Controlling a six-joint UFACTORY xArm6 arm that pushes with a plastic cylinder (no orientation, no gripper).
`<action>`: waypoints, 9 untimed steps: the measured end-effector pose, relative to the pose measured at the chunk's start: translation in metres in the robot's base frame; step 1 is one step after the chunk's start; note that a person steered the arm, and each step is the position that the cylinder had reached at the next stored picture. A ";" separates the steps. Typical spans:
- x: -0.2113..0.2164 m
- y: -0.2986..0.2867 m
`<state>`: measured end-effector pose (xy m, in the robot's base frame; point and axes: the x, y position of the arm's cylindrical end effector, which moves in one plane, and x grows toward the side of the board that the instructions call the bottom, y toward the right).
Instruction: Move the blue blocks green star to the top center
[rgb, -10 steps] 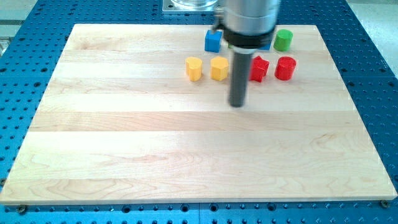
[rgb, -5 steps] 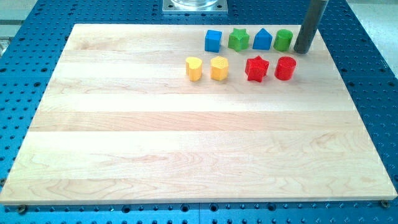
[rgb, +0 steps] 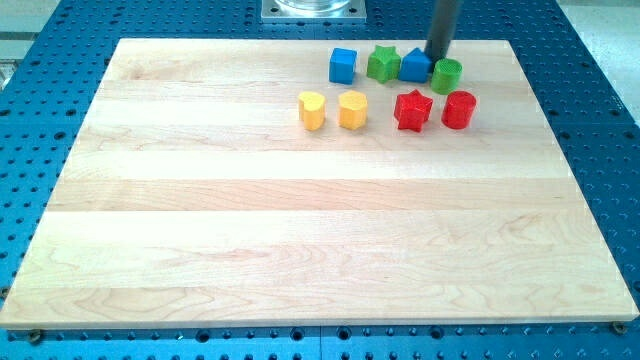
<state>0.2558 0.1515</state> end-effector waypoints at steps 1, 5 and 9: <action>0.004 -0.003; -0.012 -0.049; 0.047 -0.093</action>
<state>0.3028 0.0585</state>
